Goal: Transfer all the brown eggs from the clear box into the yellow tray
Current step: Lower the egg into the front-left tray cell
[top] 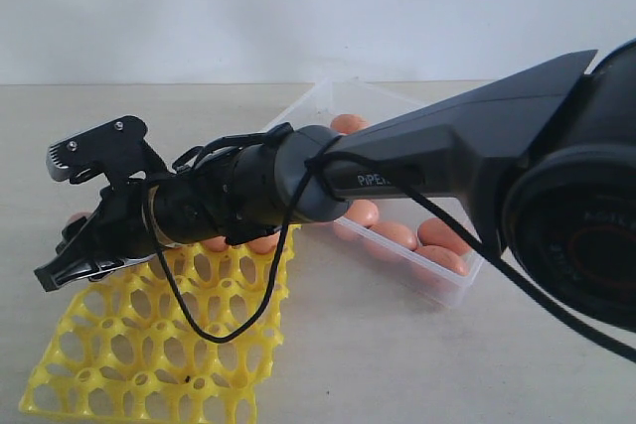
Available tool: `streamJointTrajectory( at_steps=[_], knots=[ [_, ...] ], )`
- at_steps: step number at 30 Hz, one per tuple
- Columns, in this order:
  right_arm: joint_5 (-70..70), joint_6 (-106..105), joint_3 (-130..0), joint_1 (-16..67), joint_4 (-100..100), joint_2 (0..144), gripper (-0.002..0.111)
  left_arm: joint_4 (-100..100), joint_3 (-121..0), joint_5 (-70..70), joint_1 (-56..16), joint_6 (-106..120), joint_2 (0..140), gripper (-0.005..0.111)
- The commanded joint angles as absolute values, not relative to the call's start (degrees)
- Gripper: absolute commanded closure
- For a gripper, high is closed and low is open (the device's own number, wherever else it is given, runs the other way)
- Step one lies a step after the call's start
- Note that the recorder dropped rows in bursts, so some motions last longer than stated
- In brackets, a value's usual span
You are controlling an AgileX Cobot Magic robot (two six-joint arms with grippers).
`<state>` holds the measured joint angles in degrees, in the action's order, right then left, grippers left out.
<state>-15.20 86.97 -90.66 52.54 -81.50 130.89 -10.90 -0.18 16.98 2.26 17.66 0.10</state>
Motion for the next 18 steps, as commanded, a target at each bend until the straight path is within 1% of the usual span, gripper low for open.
streamJointTrajectory(
  at_steps=[1,5,7,10,11,18],
  knots=[
    [-18.35,86.62,-90.88,52.49,-82.06,130.68,0.083,-10.86,0.0,16.51,1.91,17.93,0.0,0.111],
    [-22.03,86.45,-90.88,52.49,-83.58,130.68,0.086,-10.86,0.0,16.51,1.91,17.93,0.0,0.111],
    [-22.01,86.45,-90.88,52.49,-85.93,130.58,0.093,-10.86,0.0,16.51,1.91,17.93,0.0,0.111],
    [-21.57,85.26,-90.88,52.49,-88.68,130.45,0.106,-10.86,0.0,16.51,1.91,17.93,0.0,0.111],
    [-21.43,84.58,-90.88,52.49,-89.32,130.45,0.108,-10.86,0.0,16.51,1.91,17.93,0.0,0.111],
    [-13.82,83.36,-90.88,52.49,-91.16,130.45,0.107,-10.86,0.0,16.51,1.91,17.93,0.0,0.111]
  ],
)
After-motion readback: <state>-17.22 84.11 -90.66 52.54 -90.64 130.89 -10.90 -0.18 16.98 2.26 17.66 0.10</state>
